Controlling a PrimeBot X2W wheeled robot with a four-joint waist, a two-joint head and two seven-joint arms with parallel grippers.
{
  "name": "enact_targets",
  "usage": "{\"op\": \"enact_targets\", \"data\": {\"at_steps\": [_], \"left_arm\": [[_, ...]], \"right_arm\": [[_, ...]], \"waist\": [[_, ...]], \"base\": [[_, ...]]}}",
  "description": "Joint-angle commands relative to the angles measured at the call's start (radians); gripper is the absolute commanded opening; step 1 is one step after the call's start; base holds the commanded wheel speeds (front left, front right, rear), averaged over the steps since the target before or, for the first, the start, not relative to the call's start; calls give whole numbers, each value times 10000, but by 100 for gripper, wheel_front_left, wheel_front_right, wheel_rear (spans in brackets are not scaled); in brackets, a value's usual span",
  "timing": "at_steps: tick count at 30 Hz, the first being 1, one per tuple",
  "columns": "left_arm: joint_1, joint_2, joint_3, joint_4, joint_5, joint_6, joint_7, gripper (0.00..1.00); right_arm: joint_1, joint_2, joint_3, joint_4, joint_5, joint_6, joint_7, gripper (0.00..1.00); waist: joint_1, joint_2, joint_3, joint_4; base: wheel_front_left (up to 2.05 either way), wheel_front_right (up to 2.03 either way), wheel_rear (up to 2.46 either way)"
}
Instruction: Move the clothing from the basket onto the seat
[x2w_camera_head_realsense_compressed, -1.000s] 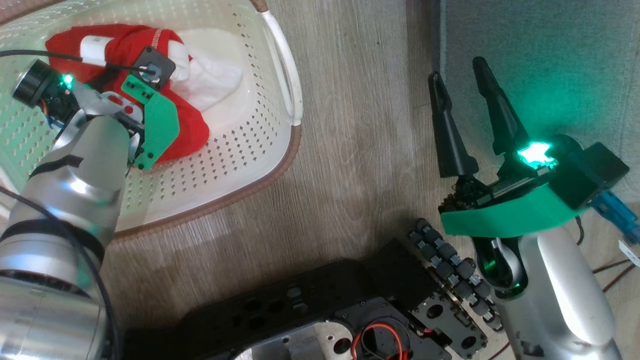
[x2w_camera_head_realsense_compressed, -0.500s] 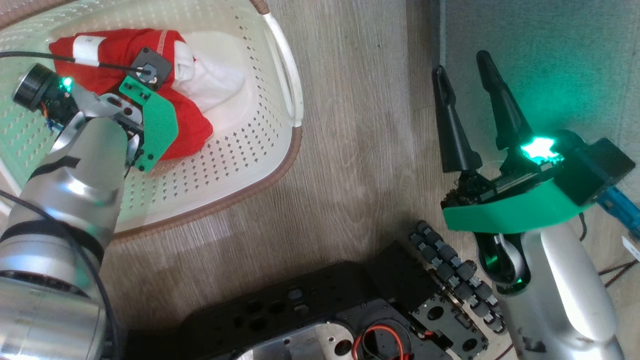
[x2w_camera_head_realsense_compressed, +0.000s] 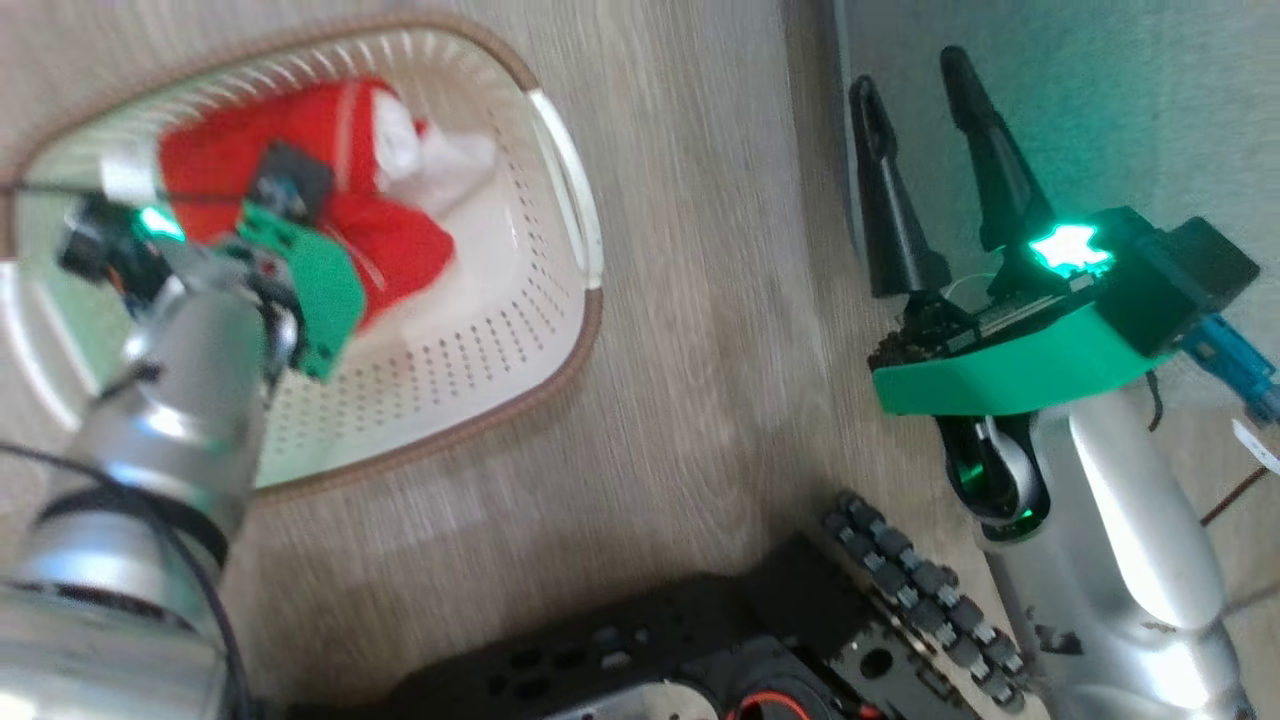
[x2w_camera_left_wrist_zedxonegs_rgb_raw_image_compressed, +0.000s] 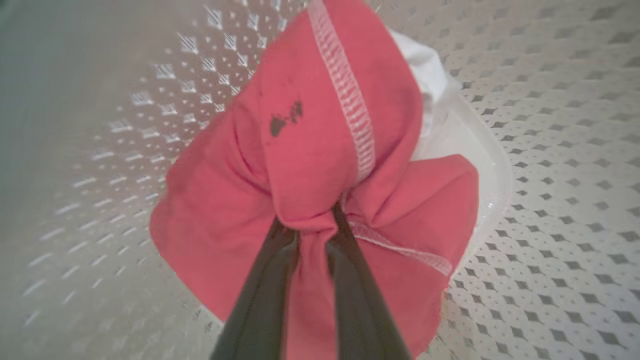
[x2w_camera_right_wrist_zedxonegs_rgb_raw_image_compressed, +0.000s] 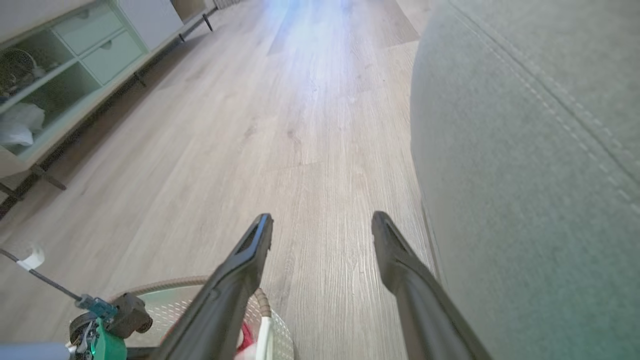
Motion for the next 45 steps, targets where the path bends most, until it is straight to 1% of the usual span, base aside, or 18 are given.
{"op": "enact_targets", "data": {"at_steps": [1,6,10,16,18,22,30,34,35,45], "left_arm": [[602,115,212,-79,-110,-78,-213,0],[1260,-255,302,-113,-430,-164,-804,0],[1807,-506,383,-440,-679,-195,-970,0],[2904,-617,687,-2155,-1065,-49,-985,0],[3450,-627,788,-2912,-1126,45,-986,0],[4095,-615,1013,-3846,-1211,191,-987,0],[5163,-527,1554,-5434,-1261,380,-988,0],[5602,-511,1858,-6305,-1258,415,-988,0],[5602,-511,1858,-6305,-1258,415,-988,0],[6629,-703,2875,-9289,-1156,478,-988,0]], "right_arm": [[438,100,187,-159,-47,-2,-61,100],[604,100,88,248,-122,-2,-61,100],[789,-53,196,554,-75,-2,-61,100],[1102,-361,132,770,178,-2,-61,100],[1268,-513,99,869,302,-2,-61,100],[1535,-644,88,989,445,-2,-61,100],[2029,-839,20,1182,626,-2,-61,100],[2267,-847,-110,1152,684,-2,-61,100],[2267,-847,-110,1152,684,-2,-61,100],[2713,-891,-216,987,669,-2,-61,100]], "waist": [[0,0,-852,342],[0,0,-2214,696],[0,0,-3267,981],[0,0,-4606,1320],[0,0,-5300,1504],[0,0,-6010,1692],[0,0,-7080,2034],[0,0,-7422,2138],[0,0,-7422,2138],[0,0,-8040,2346]], "base": [[0,0,0],[0,0,0],[0,0,0],[0,0,0],[0,0,0],[0,0,0],[0,0,0],[0,0,0],[0,0,0],[0,0,0]]}}
